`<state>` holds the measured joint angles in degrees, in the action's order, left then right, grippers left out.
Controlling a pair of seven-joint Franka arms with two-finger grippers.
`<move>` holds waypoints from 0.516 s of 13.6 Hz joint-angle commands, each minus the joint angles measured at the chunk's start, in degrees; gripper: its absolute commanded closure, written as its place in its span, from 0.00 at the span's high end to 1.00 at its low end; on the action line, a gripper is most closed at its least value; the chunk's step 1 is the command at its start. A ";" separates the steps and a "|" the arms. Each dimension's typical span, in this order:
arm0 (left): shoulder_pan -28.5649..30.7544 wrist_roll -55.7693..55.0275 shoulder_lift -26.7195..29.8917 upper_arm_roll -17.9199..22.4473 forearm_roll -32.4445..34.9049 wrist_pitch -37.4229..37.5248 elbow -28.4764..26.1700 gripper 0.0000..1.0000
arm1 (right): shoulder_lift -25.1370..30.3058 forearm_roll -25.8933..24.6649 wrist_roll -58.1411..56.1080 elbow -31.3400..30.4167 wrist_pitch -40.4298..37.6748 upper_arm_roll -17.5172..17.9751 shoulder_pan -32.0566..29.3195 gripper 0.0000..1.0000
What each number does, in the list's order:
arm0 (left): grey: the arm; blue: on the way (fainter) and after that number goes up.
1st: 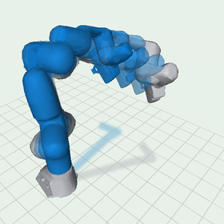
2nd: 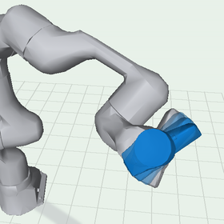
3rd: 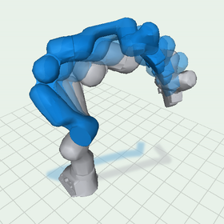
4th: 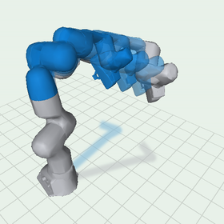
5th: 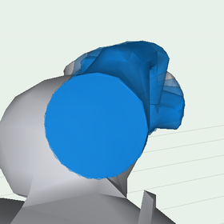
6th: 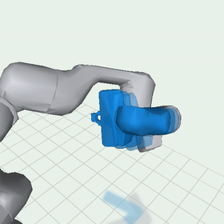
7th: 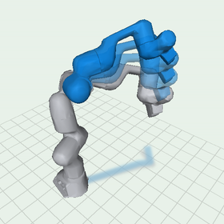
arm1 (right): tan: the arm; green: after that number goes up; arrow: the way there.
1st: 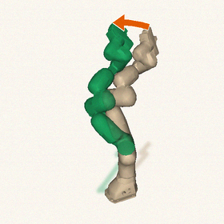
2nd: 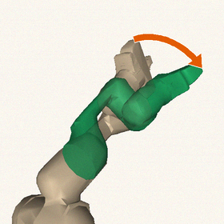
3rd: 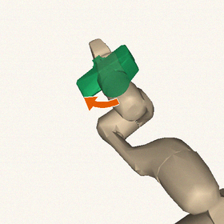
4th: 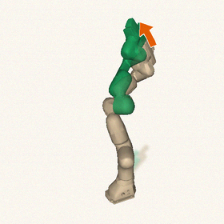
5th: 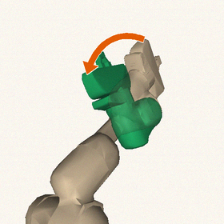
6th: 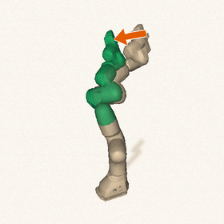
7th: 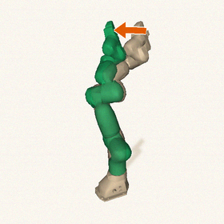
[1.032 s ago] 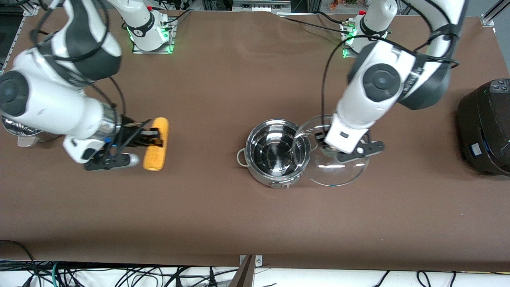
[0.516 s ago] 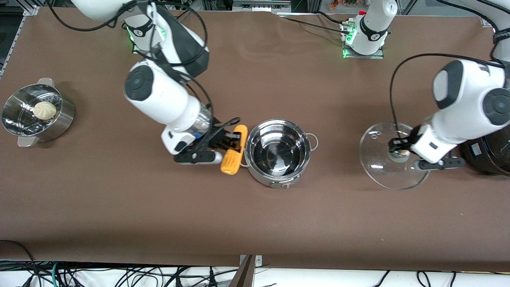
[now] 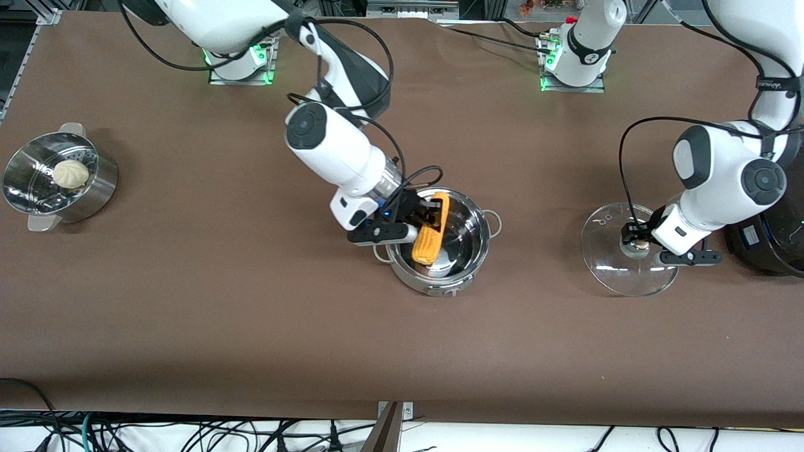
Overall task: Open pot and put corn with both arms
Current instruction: 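Lower the corn into the pot while the left gripper sets the lid down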
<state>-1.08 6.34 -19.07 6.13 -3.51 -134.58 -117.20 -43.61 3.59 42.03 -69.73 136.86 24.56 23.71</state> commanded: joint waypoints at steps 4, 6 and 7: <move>2.14 11.91 -3.15 2.04 -10.26 -5.41 -4.36 0.00 | -5.33 -0.25 0.59 1.70 2.70 -0.13 2.21 0.24; 2.23 16.05 -4.57 3.27 -11.43 -6.30 -4.36 0.00 | -7.18 -0.34 0.60 1.70 4.28 -0.13 2.30 0.24; 2.23 16.07 -4.75 3.27 -11.43 -6.22 -4.36 0.00 | -7.89 -0.51 0.51 1.70 4.90 -0.13 2.48 0.25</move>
<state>0.96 18.46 -23.21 8.65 -12.87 -139.97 -121.56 -49.31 3.57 42.04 -69.70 140.21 24.51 25.53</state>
